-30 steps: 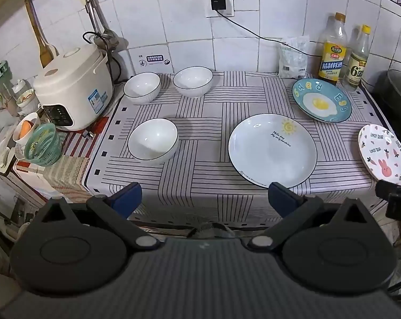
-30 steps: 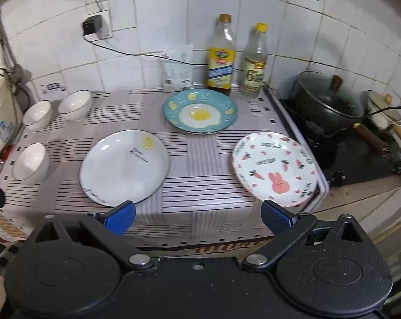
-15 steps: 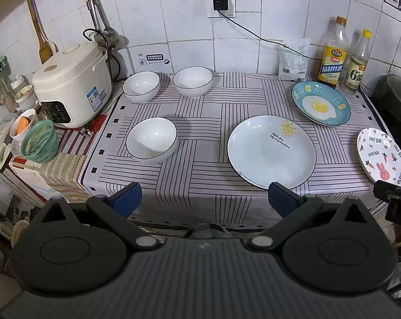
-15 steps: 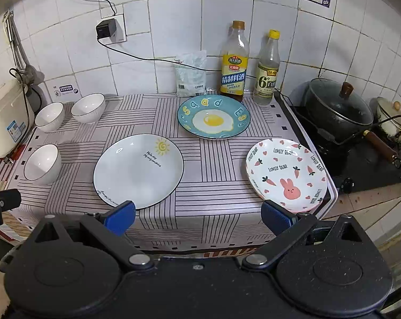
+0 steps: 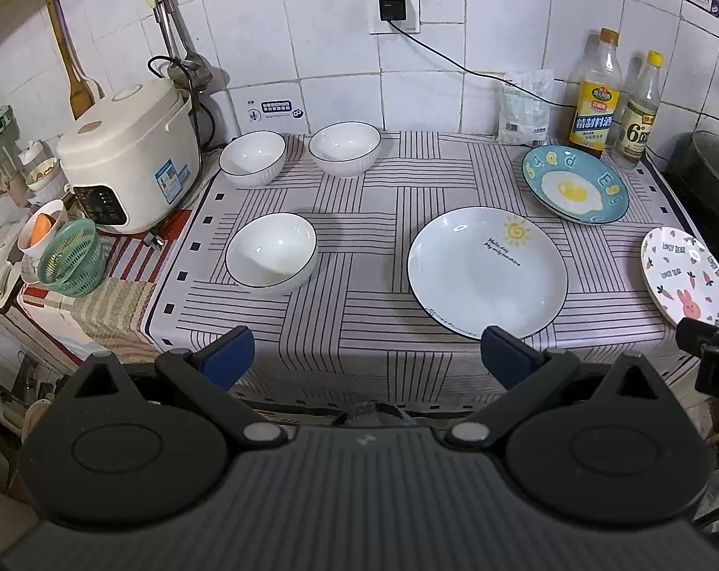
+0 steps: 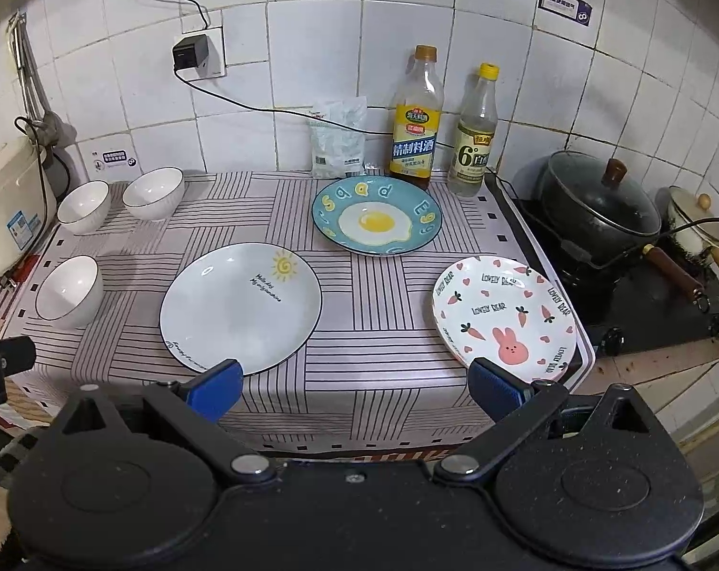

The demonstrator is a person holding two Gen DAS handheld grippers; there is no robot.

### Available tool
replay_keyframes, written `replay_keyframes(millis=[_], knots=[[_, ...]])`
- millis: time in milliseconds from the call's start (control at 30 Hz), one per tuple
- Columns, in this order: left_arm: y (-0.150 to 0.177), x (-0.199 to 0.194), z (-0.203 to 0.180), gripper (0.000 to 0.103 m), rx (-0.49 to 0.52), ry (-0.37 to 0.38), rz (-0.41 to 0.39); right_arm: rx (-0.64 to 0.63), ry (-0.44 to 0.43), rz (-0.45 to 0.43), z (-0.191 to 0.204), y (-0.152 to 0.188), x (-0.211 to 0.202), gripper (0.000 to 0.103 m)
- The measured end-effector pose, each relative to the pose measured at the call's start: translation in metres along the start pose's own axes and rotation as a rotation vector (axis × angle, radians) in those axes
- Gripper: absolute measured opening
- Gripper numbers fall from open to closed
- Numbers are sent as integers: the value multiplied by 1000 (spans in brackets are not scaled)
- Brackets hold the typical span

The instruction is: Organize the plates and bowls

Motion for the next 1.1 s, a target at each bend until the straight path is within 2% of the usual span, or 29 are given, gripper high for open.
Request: replay_keyframes(millis=[167,433,1100], knots=[[1,3,0,103,-1,-23,12,-2,8,2,0,-1,0,102],[4,6,-2,103,-4,-8,36,-4,17,3,-1,-2,0,102],[6,6,-6,103,4,2,28,-18,34,-11,-1,-1,1,102]])
Point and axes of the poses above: each gripper's, at about its wrist camera, not at the fingertips, and x roughly the way its jaws point, z to its left, y to its underside, the point moved 5 cm from there along x, roughly the way its jaws point, and after that the axes turned 3 degrees about -y, right-handed, at the moved point
